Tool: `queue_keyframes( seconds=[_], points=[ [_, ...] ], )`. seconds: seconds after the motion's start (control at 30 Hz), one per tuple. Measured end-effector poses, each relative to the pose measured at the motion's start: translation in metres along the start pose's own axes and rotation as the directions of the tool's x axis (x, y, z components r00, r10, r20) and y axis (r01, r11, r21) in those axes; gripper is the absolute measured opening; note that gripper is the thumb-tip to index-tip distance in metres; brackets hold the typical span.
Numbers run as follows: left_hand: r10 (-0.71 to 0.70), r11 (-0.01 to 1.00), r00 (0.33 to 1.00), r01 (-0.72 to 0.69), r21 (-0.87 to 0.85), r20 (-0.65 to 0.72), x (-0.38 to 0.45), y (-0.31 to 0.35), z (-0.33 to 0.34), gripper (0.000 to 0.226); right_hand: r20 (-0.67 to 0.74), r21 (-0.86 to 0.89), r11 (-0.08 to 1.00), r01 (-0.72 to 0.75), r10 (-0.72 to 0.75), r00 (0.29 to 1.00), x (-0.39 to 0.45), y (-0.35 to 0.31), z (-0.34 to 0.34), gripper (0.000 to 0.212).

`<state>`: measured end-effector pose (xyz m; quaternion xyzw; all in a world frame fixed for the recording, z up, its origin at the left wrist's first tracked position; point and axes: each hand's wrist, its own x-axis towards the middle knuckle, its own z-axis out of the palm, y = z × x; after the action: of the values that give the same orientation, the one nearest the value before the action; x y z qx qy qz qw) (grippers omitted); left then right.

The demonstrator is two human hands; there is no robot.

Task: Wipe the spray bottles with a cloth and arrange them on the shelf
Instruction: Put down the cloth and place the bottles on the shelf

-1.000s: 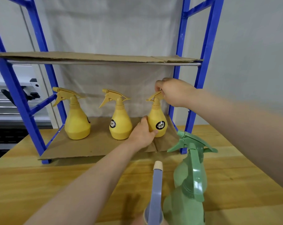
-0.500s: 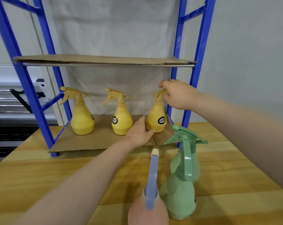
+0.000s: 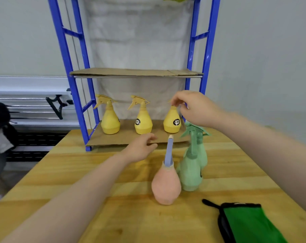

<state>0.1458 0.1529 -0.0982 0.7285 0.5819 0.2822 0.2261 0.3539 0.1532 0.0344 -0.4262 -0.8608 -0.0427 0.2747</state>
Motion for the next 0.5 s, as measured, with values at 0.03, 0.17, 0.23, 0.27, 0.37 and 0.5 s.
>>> queue_keyframes(
  seconds=[0.03,0.17,0.23,0.27,0.37,0.5],
  points=[
    [0.001,1.000,1.000,-0.001,-0.029,0.011,-0.009,0.000,0.001,0.034,0.023,0.008,1.000,0.021,-0.021,1.000,-0.008,-0.009,-0.002,0.036],
    [-0.023,0.992,0.998,0.029,-0.121,0.050,-0.044,-0.003,0.010,0.039,0.130,-0.076,0.997,0.007,0.003,0.991,-0.042,-0.033,0.005,0.034],
    [-0.017,0.988,0.998,0.027,-0.149,0.064,-0.060,-0.006,0.020,0.041,0.091,-0.063,0.995,-0.076,0.082,0.992,-0.062,-0.044,0.012,0.035],
    [-0.007,0.986,0.998,0.019,-0.168,0.068,-0.068,-0.008,0.026,0.041,0.059,-0.024,0.993,-0.115,0.116,0.992,-0.073,-0.050,0.015,0.034],
    [0.015,0.965,0.998,0.003,-0.262,0.069,-0.087,-0.012,0.039,0.032,0.001,0.097,0.970,-0.222,0.223,0.975,-0.103,-0.064,0.028,0.026],
    [-0.015,0.935,0.998,0.036,-0.352,0.061,-0.104,-0.015,0.047,0.036,0.061,0.144,0.909,-0.392,0.388,0.920,-0.139,-0.069,0.053,0.025]
  ],
)
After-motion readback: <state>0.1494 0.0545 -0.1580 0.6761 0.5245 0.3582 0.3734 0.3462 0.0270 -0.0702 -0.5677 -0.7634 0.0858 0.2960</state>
